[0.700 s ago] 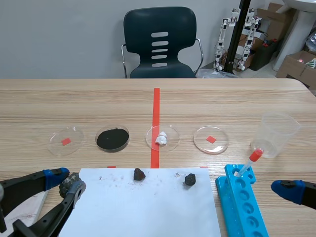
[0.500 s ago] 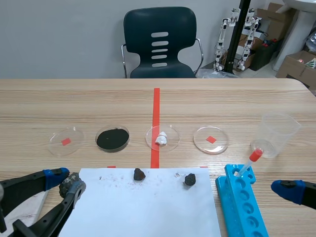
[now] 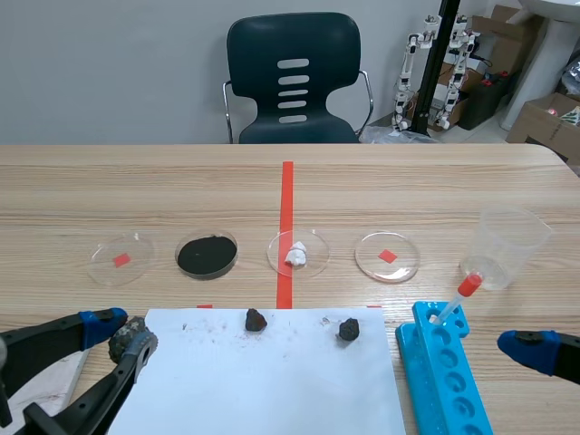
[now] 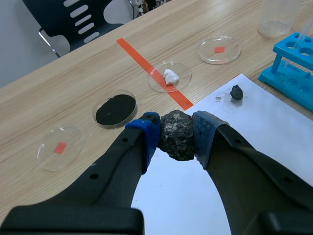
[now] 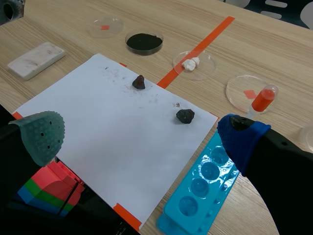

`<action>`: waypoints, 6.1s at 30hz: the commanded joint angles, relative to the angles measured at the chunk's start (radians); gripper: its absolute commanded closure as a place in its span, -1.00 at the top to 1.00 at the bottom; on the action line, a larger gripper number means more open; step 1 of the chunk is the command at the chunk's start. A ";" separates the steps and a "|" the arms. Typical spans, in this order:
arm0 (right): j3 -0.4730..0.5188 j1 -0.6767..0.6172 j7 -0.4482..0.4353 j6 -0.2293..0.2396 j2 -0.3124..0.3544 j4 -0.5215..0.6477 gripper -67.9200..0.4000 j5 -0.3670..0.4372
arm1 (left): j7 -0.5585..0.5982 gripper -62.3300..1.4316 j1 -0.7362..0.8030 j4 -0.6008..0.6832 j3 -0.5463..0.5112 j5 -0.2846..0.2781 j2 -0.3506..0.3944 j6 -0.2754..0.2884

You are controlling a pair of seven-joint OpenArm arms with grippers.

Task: Rub the mineral on the streak plate below the first streak

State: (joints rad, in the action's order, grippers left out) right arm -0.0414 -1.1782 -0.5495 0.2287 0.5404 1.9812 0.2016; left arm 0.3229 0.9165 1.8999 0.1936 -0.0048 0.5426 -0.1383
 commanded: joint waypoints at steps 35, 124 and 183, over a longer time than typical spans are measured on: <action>0.003 0.001 -0.015 0.003 0.000 0.024 1.00 0.008 | -0.946 -0.69 -0.299 0.012 -0.001 -0.315 -0.016 -0.001; 0.003 0.001 -0.015 0.003 0.000 0.024 1.00 0.008 | -1.336 -0.69 -0.607 -0.443 -0.190 -0.519 -0.027 0.037; 0.003 0.001 -0.015 0.003 0.000 0.024 1.00 0.008 | -1.373 -0.69 -0.607 -0.438 -0.188 -0.451 -0.032 0.019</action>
State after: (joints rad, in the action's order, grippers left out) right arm -0.0414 -1.1782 -0.5491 0.2287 0.5404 1.9812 0.2016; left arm -1.0351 0.3016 1.4811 0.0135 -0.4793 0.4961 -0.1074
